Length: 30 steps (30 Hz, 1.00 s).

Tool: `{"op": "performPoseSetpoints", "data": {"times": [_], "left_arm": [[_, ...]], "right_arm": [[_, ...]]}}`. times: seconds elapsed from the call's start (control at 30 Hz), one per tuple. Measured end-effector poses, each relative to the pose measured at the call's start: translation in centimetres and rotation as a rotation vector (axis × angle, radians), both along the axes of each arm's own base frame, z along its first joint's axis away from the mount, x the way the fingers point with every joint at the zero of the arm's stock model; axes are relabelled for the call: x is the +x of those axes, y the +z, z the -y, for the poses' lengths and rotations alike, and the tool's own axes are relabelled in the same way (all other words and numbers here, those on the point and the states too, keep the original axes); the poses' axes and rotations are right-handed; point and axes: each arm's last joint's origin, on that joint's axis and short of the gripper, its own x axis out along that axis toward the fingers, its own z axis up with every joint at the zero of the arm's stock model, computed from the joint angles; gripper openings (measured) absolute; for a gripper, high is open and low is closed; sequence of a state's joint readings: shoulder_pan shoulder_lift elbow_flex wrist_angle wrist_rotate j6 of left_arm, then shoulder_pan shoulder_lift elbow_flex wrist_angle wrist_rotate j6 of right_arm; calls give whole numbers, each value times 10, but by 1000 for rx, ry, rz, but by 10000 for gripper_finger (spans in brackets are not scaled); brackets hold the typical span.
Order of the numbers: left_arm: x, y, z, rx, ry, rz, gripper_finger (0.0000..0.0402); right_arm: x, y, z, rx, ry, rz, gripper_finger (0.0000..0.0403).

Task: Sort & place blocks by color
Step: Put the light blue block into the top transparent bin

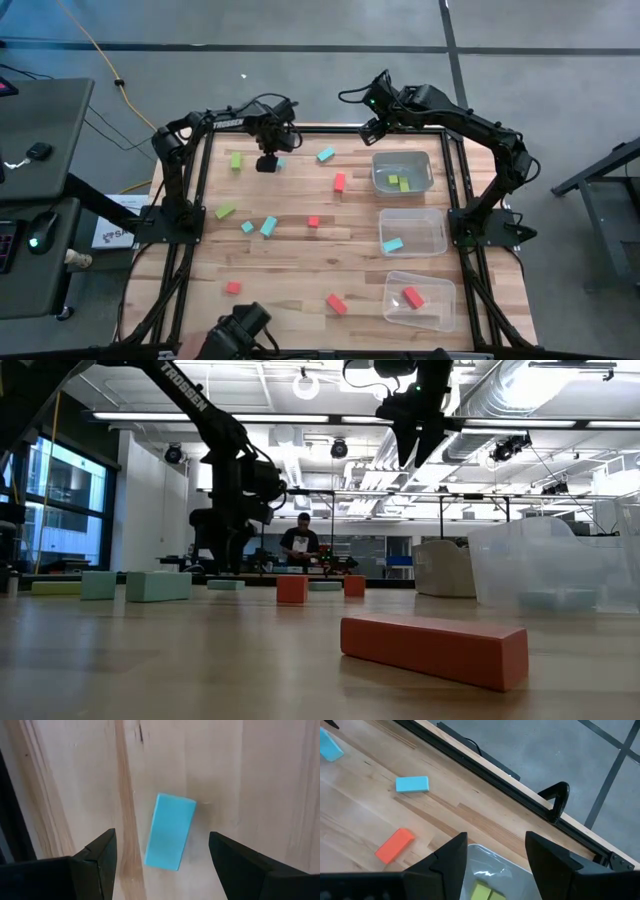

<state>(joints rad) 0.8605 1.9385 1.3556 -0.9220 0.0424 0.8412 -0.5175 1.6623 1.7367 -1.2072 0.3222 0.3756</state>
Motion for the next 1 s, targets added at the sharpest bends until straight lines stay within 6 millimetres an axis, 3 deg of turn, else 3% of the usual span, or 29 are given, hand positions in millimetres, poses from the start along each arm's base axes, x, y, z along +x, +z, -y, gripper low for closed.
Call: {"op": "performPoseSetpoints", "data": {"times": [0.7,0.83,1.0], "left_arm": [[4,-29,-3,13,25,-133,234],[4,-30,-4,20,18,-139,196],[5,-30,-3,10,17,-127,118]], "right_arm": [[0,0,0,11,21,1,190],[0,0,0,10,23,0,190],[0,0,0,9,21,-1,190]]}}
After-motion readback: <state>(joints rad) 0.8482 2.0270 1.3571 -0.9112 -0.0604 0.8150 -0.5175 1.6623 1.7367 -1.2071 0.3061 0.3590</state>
